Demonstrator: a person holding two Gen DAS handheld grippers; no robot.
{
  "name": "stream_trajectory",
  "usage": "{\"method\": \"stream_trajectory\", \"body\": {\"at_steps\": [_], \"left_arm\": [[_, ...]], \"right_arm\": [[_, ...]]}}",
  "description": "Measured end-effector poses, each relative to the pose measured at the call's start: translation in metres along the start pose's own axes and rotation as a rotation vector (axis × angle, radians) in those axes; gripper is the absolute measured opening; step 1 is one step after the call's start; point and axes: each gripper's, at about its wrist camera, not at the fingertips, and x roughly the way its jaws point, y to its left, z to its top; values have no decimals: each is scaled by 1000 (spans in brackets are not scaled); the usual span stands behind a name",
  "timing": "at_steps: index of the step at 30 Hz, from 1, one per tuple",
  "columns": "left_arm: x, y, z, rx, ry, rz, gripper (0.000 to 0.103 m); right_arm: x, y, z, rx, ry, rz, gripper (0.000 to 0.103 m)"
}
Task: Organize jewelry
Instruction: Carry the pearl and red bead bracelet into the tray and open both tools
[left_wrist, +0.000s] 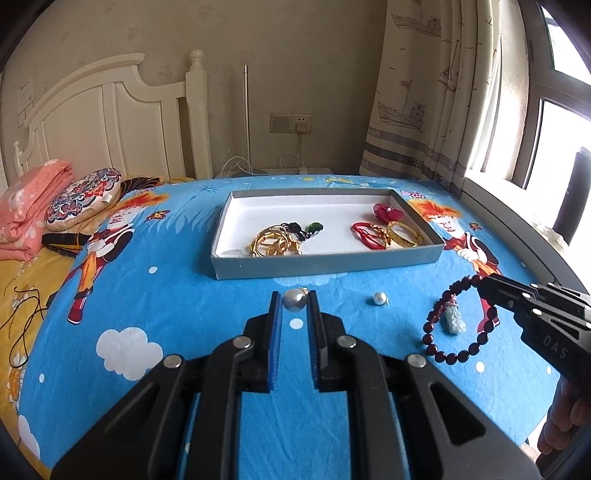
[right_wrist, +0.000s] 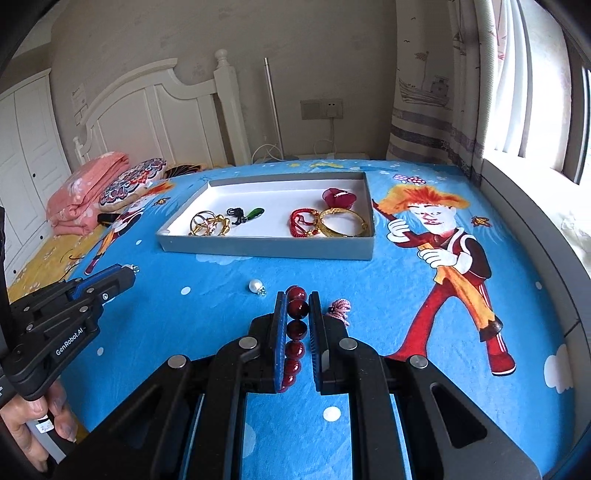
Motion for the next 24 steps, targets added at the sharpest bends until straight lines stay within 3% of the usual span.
{"method": "stream_trajectory", "body": {"at_steps": [24], "left_arm": [[31,-6,61,23,-30,-5,13]], "right_arm": [[12,1,55,13,-67,-51,12]]}}
